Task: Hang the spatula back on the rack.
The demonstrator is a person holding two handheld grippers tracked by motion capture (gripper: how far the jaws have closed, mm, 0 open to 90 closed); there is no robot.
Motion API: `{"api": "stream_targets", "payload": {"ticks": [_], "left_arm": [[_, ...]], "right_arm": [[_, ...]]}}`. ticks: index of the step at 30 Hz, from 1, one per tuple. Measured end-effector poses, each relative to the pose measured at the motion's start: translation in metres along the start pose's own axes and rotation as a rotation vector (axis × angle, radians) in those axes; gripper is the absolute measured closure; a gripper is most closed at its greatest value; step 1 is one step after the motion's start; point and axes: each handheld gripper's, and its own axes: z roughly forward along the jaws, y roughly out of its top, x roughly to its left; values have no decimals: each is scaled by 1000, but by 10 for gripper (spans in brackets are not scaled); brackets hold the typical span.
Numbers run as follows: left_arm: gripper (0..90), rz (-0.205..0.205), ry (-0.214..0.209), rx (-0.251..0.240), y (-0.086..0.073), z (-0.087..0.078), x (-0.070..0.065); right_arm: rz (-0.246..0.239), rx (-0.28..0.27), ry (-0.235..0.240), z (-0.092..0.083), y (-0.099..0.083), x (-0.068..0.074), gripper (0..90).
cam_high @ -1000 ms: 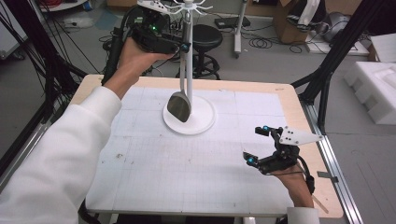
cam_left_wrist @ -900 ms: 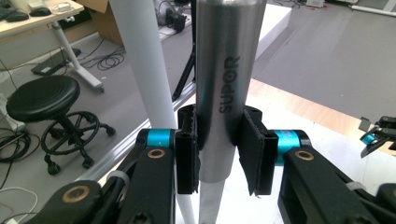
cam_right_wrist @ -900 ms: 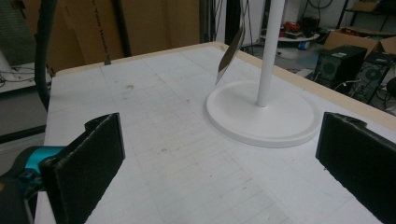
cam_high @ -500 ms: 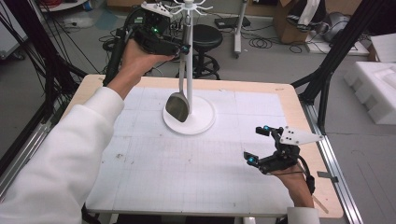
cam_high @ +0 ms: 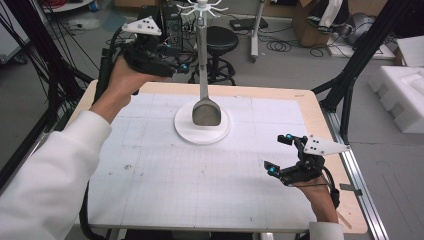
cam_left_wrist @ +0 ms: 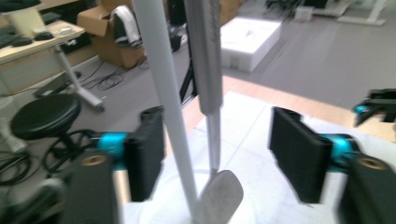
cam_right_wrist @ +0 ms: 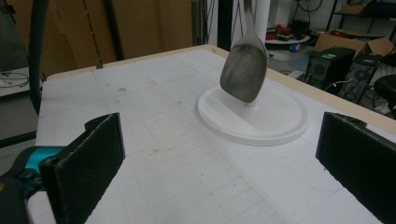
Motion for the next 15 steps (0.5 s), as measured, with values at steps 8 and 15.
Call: {"api": "stream_targets", "payload": {"ticks": [8, 15], "left_arm": [[75, 40, -46, -41, -44, -28, -13], [17, 32, -88, -59, -88, -58, -22]], "right_arm": [[6, -3, -5, -1, 0, 0, 2], [12, -8, -14, -2, 1, 1, 1]]}}
